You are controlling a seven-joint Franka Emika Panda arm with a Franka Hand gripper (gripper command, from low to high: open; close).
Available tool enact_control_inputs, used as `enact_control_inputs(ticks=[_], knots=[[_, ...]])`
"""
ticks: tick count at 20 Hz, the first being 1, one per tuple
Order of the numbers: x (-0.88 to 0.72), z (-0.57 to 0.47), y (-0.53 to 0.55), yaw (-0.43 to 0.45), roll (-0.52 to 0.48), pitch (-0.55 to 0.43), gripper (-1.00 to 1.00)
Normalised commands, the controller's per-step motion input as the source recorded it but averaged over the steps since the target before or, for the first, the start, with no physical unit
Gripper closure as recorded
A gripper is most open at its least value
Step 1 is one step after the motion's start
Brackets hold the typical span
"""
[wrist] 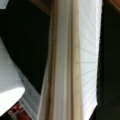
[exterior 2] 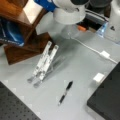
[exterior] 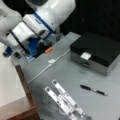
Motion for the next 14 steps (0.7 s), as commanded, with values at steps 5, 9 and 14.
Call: enact_control_inputs(ticks=[5, 9, 14], knots=[[-0.20, -0.14, 0.06, -0.038, -0.136, 0.031, -1.00], [-0.16, -0.12, 0.07, 0.016, -0.179, 0.006, -1.00], [-0.10, -0.03, 0.06, 0.072, -0.228, 0.002, -1.00]])
